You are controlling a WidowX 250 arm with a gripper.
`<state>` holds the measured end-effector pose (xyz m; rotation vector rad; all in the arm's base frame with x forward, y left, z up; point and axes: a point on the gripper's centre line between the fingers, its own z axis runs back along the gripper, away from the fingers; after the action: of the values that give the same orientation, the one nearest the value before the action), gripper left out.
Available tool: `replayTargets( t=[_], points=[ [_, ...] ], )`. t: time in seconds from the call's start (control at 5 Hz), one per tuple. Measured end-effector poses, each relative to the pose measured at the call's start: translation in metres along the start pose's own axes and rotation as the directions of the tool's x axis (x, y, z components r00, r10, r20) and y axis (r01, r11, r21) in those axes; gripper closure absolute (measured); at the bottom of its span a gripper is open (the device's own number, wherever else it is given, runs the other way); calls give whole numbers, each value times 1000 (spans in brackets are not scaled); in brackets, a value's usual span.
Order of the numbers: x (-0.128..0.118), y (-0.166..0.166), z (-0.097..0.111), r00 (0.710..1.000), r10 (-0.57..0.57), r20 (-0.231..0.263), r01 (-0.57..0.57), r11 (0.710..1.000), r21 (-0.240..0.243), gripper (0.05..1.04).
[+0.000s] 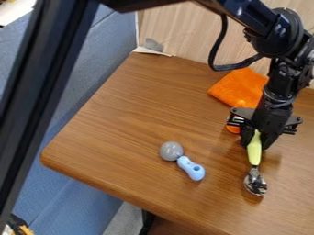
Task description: Move the green spoon the top left side of the table
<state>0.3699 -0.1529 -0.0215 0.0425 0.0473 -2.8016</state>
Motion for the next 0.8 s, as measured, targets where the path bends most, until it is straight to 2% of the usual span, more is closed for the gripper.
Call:
replayTargets(
  t=[0.4,0.6,0.8],
  points=[
    [8,12,2,998,-67,16,66,995,70,670],
    [28,43,25,989,-148,-27,150,979,140,670],
    [27,44,44,986,-156,-63,164,972,166,670]
  ],
)
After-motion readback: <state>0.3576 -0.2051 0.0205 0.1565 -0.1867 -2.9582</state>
